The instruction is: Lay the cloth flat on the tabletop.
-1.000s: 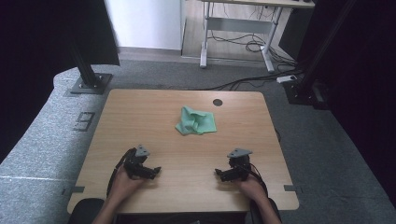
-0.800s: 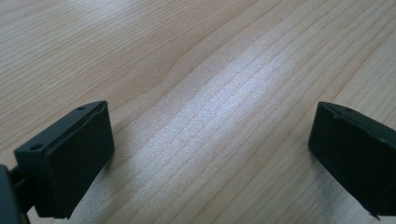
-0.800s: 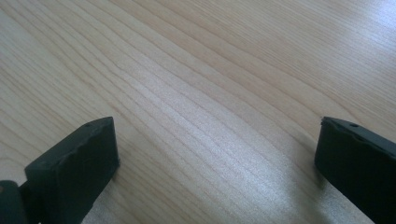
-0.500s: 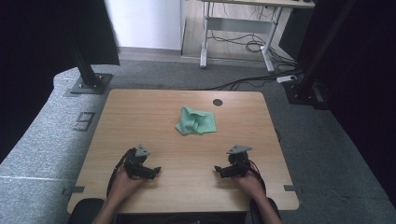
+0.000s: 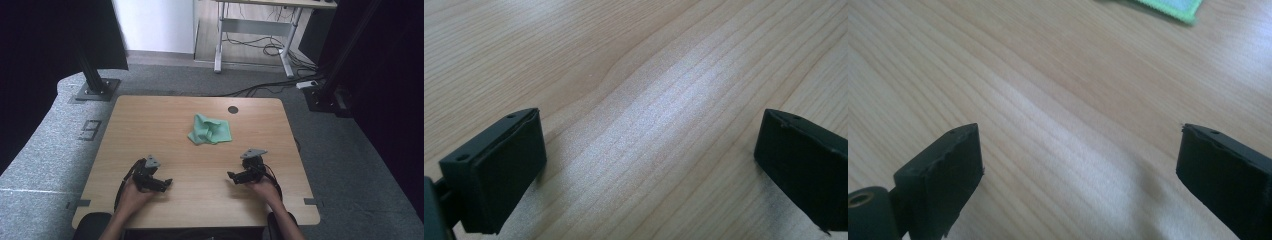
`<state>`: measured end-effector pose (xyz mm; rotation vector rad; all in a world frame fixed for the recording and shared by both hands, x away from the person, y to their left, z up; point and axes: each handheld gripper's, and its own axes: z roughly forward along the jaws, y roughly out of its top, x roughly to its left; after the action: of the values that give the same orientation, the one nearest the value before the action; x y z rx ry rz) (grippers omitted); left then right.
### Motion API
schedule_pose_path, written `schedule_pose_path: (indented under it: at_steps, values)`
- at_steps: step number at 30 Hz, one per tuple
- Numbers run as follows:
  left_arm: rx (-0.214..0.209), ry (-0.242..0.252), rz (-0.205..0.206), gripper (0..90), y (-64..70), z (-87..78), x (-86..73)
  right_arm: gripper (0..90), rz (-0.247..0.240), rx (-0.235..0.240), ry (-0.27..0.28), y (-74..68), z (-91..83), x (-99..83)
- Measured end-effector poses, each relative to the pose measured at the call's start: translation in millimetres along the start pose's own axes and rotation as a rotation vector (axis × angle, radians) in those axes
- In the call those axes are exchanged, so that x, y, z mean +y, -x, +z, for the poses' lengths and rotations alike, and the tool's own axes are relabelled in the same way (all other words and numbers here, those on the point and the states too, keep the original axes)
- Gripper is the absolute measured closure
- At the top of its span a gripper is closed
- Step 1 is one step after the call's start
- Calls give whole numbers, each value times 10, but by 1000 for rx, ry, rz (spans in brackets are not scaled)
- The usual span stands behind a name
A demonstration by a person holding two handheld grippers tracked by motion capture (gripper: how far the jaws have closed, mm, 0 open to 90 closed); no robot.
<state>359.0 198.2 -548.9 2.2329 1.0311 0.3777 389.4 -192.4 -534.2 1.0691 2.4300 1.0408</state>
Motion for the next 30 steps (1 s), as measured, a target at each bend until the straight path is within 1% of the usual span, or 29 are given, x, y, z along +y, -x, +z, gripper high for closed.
schedule_pose_path:
  at_steps: [2, 8, 12, 16, 20, 22, 26, 30]
  values:
    - [0, 1, 0, 0, 0, 1, 0, 55, 0, 12, -1, 9, 18, 39]
    - [0, 0, 0, 0, 0, 0, 0, 90, -8, 17, 13, 21, 56, 136]
    - [0, 0, 0, 0, 0, 0, 0, 120, -1, 24, 27, 31, 73, 206]
    - [0, 1, 0, 0, 0, 1, 0, 131, 5, 25, 30, 35, 101, 265]
    - [0, 1, 0, 0, 0, 1, 0, 162, -7, 29, 42, 44, 136, 329]
    - [0, 1, 0, 0, 0, 1, 0, 182, 0, 34, 49, 43, 155, 359]
    - [0, 0, 0, 0, 0, 0, 0, 186, -3, 35, 58, 39, 197, 412]
    - [0, 0, 0, 0, 0, 0, 0, 196, 10, 44, 70, 44, 233, 464]
